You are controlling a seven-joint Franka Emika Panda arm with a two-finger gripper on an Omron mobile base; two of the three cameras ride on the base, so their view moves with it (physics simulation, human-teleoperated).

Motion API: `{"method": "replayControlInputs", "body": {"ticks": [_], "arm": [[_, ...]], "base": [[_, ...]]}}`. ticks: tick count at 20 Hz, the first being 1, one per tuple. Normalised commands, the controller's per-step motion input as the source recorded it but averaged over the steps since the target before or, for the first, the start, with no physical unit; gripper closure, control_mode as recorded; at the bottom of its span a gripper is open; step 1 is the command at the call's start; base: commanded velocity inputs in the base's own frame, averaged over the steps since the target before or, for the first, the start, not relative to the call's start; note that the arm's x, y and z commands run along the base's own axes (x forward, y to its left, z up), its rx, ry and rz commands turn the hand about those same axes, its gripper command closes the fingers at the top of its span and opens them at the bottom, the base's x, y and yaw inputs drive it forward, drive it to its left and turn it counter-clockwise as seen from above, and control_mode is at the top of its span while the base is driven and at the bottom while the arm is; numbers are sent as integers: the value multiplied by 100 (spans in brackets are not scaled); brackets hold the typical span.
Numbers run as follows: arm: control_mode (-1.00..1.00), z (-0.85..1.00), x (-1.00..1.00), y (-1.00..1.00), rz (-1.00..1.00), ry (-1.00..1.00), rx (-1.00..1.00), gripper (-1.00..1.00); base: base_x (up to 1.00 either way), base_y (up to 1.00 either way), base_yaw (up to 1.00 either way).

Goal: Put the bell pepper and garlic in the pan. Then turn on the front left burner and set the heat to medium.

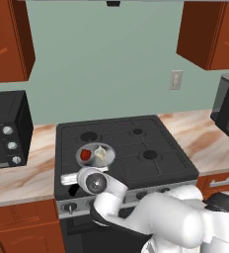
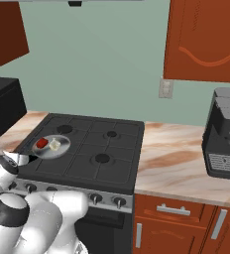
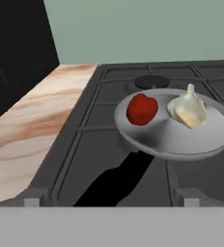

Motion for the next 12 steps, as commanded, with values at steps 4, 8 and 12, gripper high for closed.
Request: {"method": "replayControlInputs", "body": {"ticks": [4, 8, 12], "arm": [[-100, 0, -30, 25, 4, -18, 6, -100], [-100, 0, -39, 26, 4, -15, 1, -100], [-100, 0, -44, 28, 3, -12, 0, -100]], "base": [[0, 0, 0], [0, 0, 0], [0, 0, 0]]}}
